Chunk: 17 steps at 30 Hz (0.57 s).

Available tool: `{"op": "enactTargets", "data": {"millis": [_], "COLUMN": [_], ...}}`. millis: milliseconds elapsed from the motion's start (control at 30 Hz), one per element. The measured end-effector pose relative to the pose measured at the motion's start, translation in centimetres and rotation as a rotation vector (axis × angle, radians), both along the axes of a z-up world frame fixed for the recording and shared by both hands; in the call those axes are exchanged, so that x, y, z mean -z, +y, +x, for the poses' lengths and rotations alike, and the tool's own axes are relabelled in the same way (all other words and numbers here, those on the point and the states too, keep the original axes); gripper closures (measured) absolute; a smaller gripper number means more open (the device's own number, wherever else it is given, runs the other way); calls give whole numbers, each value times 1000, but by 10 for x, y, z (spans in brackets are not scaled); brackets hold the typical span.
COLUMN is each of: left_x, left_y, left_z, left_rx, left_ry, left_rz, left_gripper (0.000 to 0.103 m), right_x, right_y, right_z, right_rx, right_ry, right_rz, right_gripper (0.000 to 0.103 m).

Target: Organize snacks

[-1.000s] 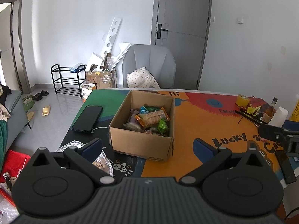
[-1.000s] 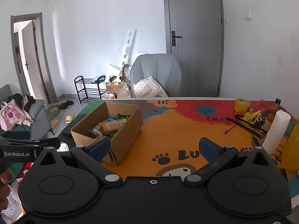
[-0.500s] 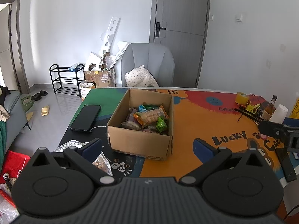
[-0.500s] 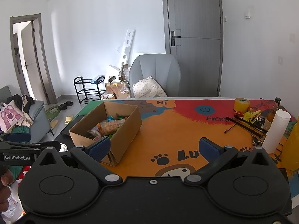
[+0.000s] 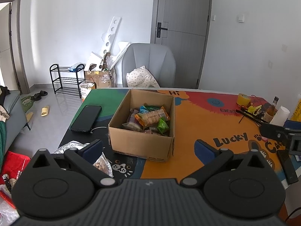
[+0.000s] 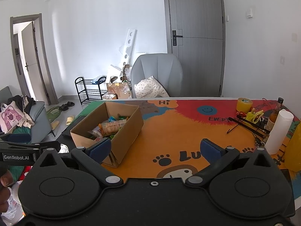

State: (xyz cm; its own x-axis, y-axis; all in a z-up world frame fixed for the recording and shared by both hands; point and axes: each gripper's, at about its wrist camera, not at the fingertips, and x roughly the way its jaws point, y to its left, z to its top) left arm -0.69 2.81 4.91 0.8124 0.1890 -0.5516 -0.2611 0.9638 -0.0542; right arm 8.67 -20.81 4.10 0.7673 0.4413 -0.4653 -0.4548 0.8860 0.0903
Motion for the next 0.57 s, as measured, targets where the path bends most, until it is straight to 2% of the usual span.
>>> {"op": "enactTargets", "data": {"millis": [567], "left_x": [1], "left_y": [-3], "left_z": [1], "left_rx": [8], "left_ry": [-1], "left_rz": [6], "left_gripper": [0], "right_x": [3], "right_y": [2], "right_z": [0], "right_rx": [-2], "right_ry": [3], "right_rz": [1], "right_gripper": [0]}}
